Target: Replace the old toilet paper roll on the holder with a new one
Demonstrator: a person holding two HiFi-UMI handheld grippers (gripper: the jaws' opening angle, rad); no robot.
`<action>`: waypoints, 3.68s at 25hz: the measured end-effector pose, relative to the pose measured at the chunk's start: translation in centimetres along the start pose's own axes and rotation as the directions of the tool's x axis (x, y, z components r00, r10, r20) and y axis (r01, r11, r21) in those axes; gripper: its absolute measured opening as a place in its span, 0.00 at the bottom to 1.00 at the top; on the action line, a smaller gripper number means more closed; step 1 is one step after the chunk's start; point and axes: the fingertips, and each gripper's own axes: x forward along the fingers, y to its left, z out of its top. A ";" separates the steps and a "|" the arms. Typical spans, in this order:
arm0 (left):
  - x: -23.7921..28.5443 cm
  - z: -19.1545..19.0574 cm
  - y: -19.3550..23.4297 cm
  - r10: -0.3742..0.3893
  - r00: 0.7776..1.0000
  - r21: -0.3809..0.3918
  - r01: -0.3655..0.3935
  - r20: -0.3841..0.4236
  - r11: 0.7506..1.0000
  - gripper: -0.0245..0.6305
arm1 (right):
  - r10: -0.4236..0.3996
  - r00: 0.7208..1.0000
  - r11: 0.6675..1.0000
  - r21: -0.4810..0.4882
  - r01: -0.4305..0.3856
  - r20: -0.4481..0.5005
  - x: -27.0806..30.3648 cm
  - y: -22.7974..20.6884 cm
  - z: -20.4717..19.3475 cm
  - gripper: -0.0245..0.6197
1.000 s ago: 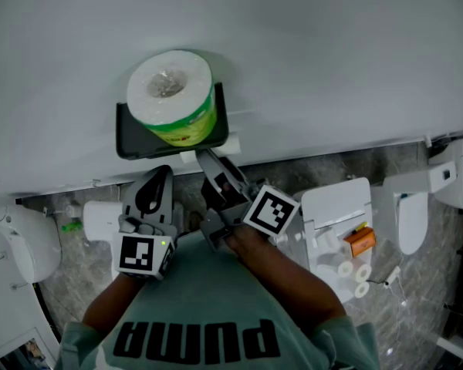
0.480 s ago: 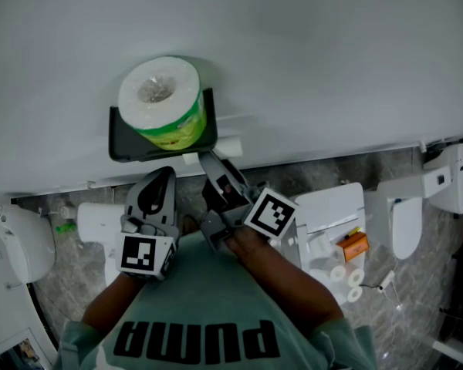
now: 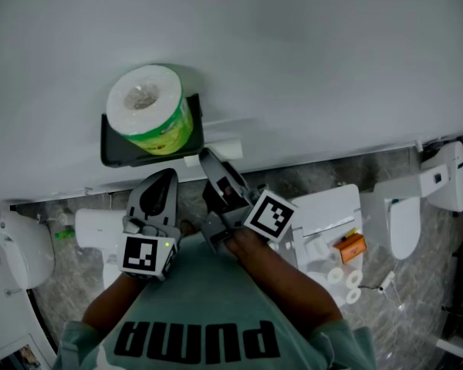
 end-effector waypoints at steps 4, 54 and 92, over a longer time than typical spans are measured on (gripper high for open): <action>0.4 0.3 -0.5 -0.009 1.000 0.004 0.009 0.004 1.000 0.04 | 0.000 1.000 1.000 -0.006 0.000 0.013 -0.3 0.1 0.7 0.31; -1.2 -1.8 -0.8 -0.119 0.993 -0.055 0.117 -0.022 0.992 0.04 | -0.126 0.991 0.902 -0.412 0.131 0.040 -3.2 4.2 -1.7 0.31; -5.1 -1.7 8.9 -0.026 0.999 -0.132 0.032 0.047 0.991 0.04 | -0.126 0.992 0.515 -0.855 0.063 -0.003 5.2 14.8 -8.8 0.31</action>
